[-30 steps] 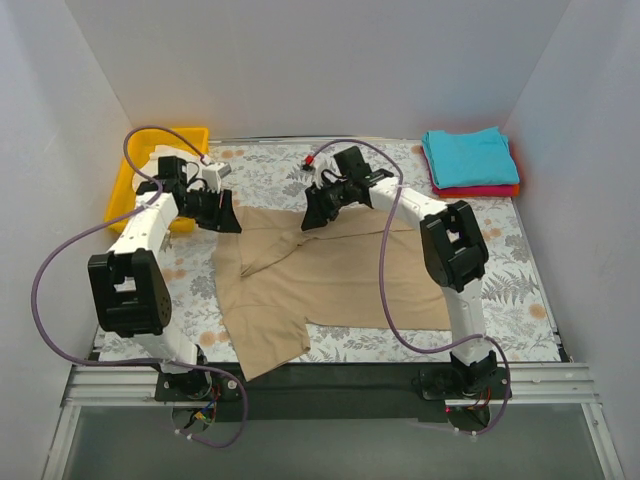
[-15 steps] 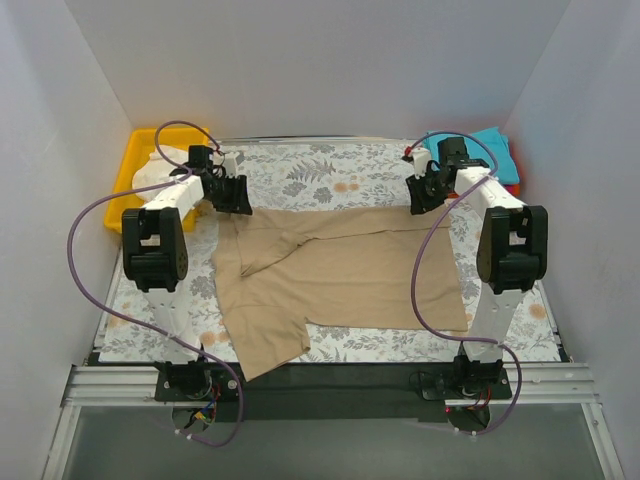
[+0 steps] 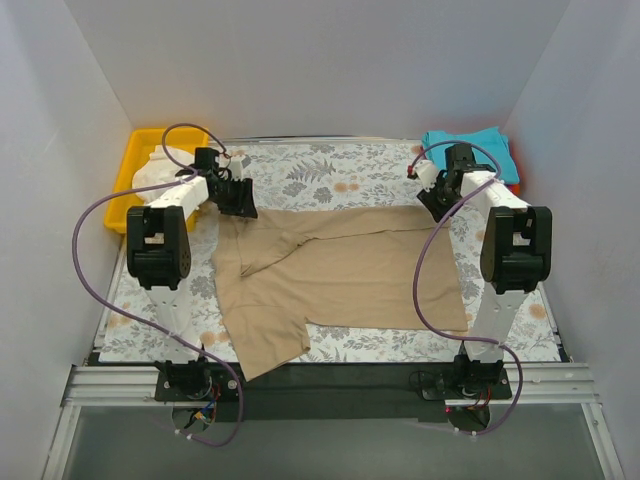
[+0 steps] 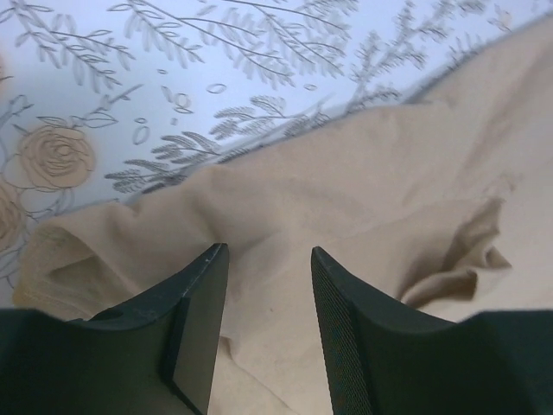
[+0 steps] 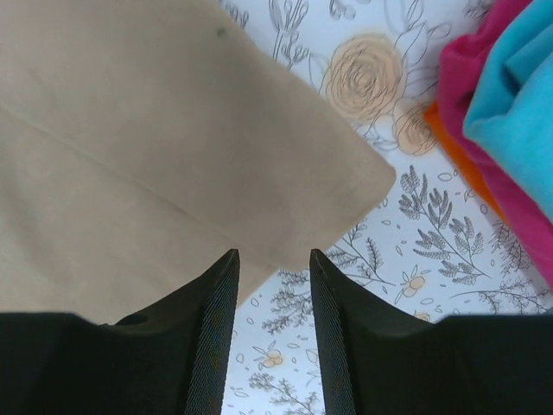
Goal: Fold and stack the t-shirts
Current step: Fold the tshirt
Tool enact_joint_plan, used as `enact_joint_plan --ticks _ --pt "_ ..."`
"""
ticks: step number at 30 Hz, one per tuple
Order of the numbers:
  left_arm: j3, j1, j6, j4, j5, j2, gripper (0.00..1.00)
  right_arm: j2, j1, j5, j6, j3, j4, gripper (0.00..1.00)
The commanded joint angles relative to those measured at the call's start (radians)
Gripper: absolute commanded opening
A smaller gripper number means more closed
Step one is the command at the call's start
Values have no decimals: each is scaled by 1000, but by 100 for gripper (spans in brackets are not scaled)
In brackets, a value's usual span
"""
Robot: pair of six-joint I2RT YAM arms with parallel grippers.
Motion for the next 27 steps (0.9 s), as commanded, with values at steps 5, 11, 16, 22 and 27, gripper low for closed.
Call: enact_joint_plan --ticks 5,11,16,22,27 --pt "-98 -106 174 -80 94 -266 41 -19 -19 70 -197 -21 3 35" --pt "-171 -181 154 -108 101 -296 40 15 -30 81 -233 -11 18 33" --pt "-219 -283 143 -50 99 -325 40 9 -42 73 -253 -18 18 34" --pt "-173 -342 163 1 45 -260 38 12 -42 60 -278 -29 18 33" --pt "-116 -350 174 9 -3 -178 40 27 -68 52 -293 -28 17 35"
